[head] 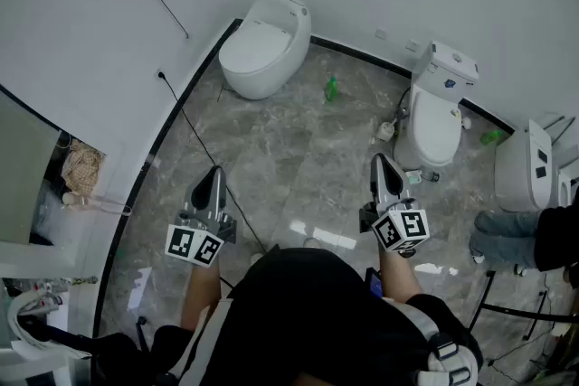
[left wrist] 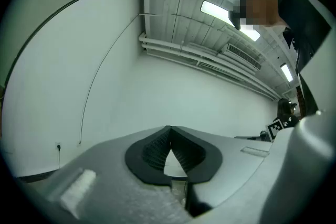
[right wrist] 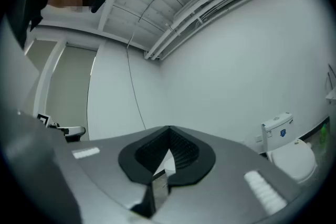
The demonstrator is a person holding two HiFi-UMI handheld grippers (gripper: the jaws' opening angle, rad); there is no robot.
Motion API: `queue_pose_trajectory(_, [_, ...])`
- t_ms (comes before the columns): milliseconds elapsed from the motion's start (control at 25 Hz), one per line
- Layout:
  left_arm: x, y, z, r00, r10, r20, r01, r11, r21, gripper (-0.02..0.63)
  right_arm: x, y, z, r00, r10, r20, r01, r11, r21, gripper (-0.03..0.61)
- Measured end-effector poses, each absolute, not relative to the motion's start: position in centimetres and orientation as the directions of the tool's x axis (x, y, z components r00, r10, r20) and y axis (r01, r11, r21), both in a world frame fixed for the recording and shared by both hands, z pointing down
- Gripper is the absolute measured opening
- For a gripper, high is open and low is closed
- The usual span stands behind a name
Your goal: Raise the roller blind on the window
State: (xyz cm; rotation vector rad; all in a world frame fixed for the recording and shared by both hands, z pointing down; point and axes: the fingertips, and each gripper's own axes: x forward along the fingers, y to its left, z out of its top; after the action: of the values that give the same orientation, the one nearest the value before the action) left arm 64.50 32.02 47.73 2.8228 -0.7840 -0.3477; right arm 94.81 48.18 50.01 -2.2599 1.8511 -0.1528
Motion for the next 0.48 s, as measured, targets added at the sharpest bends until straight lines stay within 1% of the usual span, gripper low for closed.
queue_pose_trajectory(480, [67.7,33.4,48.2,0.824,-0.544,-0.160,-0.501,-0.831,0.242,0.000,98.8,49.6,50.9,0.200,-0.978,-0.051,-0.949,-0.180,-0.259,-0.003])
